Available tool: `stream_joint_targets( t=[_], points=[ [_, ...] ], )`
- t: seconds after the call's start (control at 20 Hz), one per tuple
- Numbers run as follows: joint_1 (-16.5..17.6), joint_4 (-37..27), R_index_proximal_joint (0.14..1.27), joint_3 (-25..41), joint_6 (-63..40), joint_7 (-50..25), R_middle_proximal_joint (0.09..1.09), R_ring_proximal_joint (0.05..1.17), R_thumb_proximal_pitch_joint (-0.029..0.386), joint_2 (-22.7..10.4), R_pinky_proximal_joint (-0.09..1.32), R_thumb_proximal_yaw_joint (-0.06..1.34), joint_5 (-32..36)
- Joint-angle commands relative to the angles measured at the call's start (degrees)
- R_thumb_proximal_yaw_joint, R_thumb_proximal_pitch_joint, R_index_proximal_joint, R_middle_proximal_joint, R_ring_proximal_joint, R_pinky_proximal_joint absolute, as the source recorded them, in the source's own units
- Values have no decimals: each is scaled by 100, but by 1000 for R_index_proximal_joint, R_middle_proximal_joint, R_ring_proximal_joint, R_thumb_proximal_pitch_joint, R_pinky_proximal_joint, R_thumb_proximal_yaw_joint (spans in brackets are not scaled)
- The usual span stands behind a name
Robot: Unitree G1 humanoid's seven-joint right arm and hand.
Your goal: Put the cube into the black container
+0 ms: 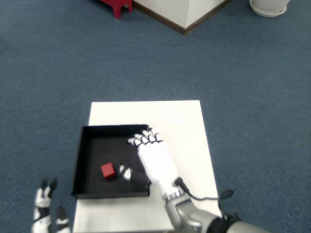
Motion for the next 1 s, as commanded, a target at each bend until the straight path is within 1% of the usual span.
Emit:
stream_joint_targets(
  t=[0.05,0.15,0.2,0.25,0.3,0.35,0.4,0.45,0.5,0.55,0.65,0.7,0.8,0.85,0.9,1.0],
  points=[
    [-54,-586,487,-489,-1075,-859,333,241,91,-80,5,545,525],
    [217,-805,496,-860,-2146,-954,336,279,103,-137,129,543,1109],
    [315,-745,497,-1020,-2582,-878,332,284,112,-147,168,527,1357],
    [338,-675,494,-1087,-2796,-835,326,282,121,-176,173,512,1435],
    [353,-533,495,-1168,-3136,-797,321,282,146,-279,174,468,1477],
    [376,-384,499,-1206,-3473,-783,320,283,181,-417,171,395,1454],
    [442,-154,501,-1240,-4029,-764,322,285,211,-640,165,314,1397],
    [472,-48,500,-1256,-4258,-749,323,285,217,-713,162,304,1388],
    [517,142,493,-1282,-4664,-716,319,280,233,-834,147,315,1373],
    [557,204,488,-1293,-4922,-726,316,277,241,-930,139,314,1337],
    [644,59,463,-1352,-5539,-863,314,274,260,-1283,126,303,1159],
    [717,-124,414,-1403,-5835,-992,311,272,269,-1570,122,300,1003],
    [848,-250,362,-1487,-6070,-1182,309,275,282,-2032,126,260,781],
    [919,-221,356,-1531,-6137,-1257,309,280,289,-2190,134,236,753],
    [1021,-132,350,-1569,-6220,-1331,308,282,296,-2298,138,225,775],
    [1241,-100,343,-1585,-6439,-1460,306,286,301,-2414,144,206,724]
  ],
)
